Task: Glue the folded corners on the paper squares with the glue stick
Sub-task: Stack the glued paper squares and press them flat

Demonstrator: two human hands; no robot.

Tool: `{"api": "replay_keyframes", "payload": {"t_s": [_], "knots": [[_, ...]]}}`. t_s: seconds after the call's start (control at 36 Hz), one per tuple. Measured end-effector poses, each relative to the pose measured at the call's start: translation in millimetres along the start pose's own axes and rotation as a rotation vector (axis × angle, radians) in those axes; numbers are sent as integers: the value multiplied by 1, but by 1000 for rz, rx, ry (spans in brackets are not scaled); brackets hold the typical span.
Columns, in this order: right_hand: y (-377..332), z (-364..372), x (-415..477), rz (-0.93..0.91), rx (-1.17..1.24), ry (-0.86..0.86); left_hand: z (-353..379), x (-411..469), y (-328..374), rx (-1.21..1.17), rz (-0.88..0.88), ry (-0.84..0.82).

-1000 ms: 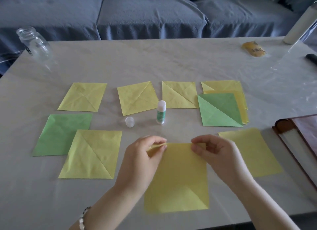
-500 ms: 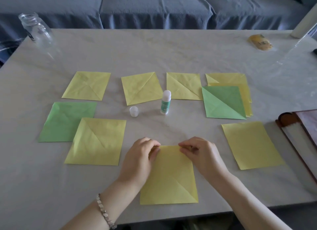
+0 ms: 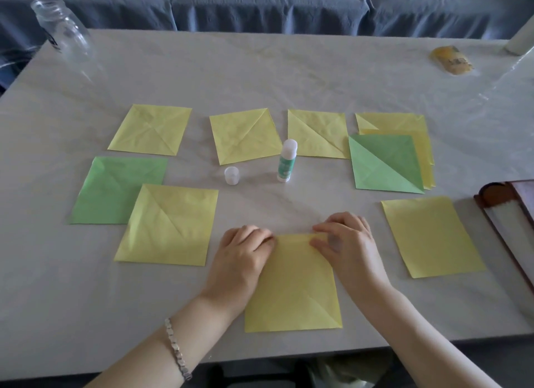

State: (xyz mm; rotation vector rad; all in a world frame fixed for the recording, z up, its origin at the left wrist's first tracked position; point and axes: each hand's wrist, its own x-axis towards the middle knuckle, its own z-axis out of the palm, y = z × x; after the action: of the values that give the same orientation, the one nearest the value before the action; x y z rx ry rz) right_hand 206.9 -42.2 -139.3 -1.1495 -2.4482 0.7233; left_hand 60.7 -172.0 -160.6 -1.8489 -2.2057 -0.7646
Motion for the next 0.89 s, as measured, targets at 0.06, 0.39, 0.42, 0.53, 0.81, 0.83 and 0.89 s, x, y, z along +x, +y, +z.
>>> {"api": "replay_keyframes", "payload": {"t_s": [0.06,0.39,0.42,0.53,0.81,0.83,0.89], "knots": [[-3,4,-7,-150,-123,105,2,-6,-3,-7,3,-18],[-26,35,-37,-408,-212,-49,-5,-21,1,-20,-69,-203],[-25,34,-38,-397,-227,-65,-7,-21,2,-10,-72,-224],[-25,28,-38,-352,-262,-85,-11,-22,3,10,-80,-282],[5,11,-45,-277,-282,-32,-15,-22,8,27,-118,-309],[6,10,-45,-279,-284,-40,-15,-22,8,31,-119,-309],[7,8,-45,-299,-291,-53,-16,-22,9,44,-121,-306]]}}
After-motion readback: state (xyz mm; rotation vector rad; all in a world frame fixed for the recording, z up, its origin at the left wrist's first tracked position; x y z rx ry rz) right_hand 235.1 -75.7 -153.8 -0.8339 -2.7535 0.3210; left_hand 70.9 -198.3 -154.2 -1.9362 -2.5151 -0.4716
